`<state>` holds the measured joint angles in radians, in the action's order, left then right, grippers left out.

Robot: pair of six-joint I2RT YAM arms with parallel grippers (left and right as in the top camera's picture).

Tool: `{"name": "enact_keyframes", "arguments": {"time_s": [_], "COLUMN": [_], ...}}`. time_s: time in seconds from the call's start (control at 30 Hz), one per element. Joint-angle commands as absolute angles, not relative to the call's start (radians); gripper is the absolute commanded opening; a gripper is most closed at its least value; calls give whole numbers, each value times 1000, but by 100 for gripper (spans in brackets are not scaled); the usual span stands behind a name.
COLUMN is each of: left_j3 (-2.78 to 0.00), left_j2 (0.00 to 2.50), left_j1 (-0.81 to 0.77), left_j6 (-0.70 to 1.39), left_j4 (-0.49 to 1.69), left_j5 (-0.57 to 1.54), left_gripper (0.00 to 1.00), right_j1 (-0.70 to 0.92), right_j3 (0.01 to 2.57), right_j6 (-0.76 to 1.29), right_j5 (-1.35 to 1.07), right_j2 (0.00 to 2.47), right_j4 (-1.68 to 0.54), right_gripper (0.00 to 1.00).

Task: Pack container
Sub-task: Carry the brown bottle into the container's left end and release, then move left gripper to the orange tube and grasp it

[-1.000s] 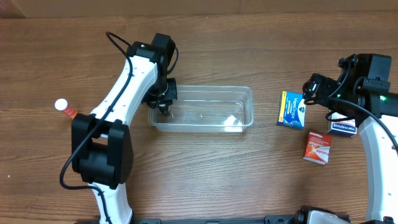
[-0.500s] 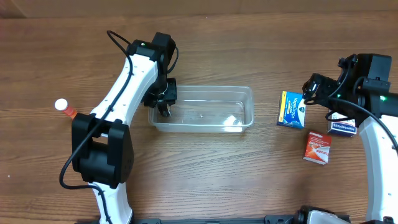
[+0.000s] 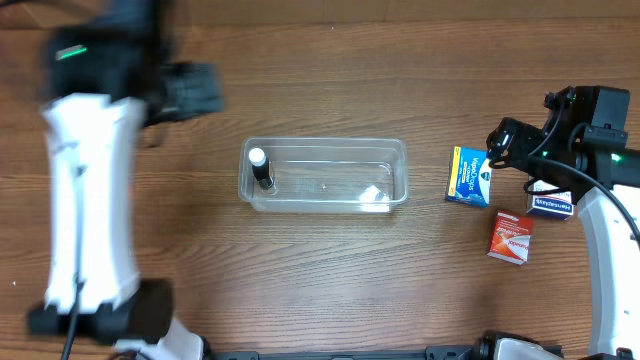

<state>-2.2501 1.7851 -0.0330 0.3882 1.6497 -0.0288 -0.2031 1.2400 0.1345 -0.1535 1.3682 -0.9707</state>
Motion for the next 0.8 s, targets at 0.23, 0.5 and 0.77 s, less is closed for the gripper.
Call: {"name": "enact_keyframes", "arguments": {"time_s": [0.23, 0.5, 0.77], "left_j3": [-2143, -1855, -1816], "left_j2": [1687, 1816, 2037], "left_j1": [443, 464, 464], "left_j6": [377, 336, 329], "left_j4": [1628, 1431, 1355], "left_j5": [-62, -59, -55], "left_gripper": [100, 100, 99], "right_j1": [-207, -207, -207], "right_j3": [1269, 1269, 1269], "right_j6": [139, 139, 139], "right_j5": [-163, -163, -163], "right_j2": [1365, 1365, 1365], "right_j4": [-968, -969, -971], "right_gripper": [100, 100, 100]}}
